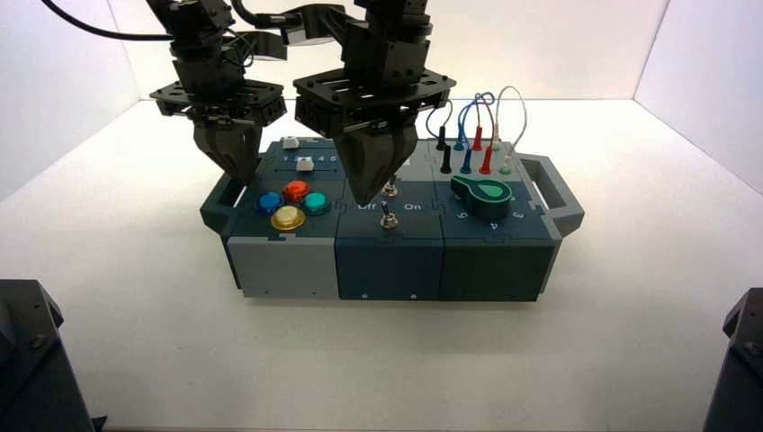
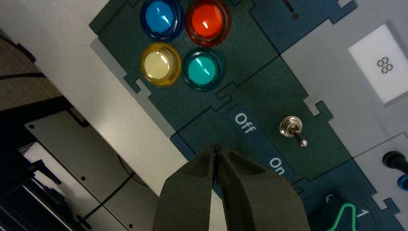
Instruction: Flip the bottom switch on with the right gripper.
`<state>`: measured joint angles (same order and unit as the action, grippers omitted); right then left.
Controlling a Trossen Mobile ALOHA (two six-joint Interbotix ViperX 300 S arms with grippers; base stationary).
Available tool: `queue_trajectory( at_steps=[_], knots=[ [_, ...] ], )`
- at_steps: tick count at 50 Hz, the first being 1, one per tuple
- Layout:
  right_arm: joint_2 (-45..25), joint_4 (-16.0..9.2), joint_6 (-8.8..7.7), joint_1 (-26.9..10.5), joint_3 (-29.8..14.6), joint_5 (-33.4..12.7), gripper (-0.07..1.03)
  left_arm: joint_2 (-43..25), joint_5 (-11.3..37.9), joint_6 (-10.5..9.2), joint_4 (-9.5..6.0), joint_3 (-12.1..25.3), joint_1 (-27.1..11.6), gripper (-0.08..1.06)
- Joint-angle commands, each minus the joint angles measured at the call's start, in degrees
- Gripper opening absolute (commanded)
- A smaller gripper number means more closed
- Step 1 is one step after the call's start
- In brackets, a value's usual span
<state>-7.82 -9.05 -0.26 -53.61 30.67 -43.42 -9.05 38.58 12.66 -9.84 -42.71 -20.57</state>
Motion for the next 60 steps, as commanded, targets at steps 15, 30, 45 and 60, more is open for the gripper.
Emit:
queue_trajectory(
  at_steps=[15,30,45,60],
  knots=[
    [0.35,1.05,-0.97,-0.35,-1.14,0.26,-0.02,-3.43,0.0,1.23,0.26,-0.88,-0.53,-0.03],
    [-0.18,2.9,-0.97,-0.35,-1.41,0.26,-0.02,-3.16,0.0,1.41,0.26,-0.88,-0.62,-0.03],
    [-0.7,3.16,-0.97,-0.35,-1.05,0.26,-0.02,-2.99,0.0,1.49,0.26,-0.88,-0.62,-0.03],
    [0.09,3.16,-0.97,-0.35,0.09,0.26,-0.02,-2.9,0.0,1.67,0.26,-0.88,-0.62,-0.03]
  ],
)
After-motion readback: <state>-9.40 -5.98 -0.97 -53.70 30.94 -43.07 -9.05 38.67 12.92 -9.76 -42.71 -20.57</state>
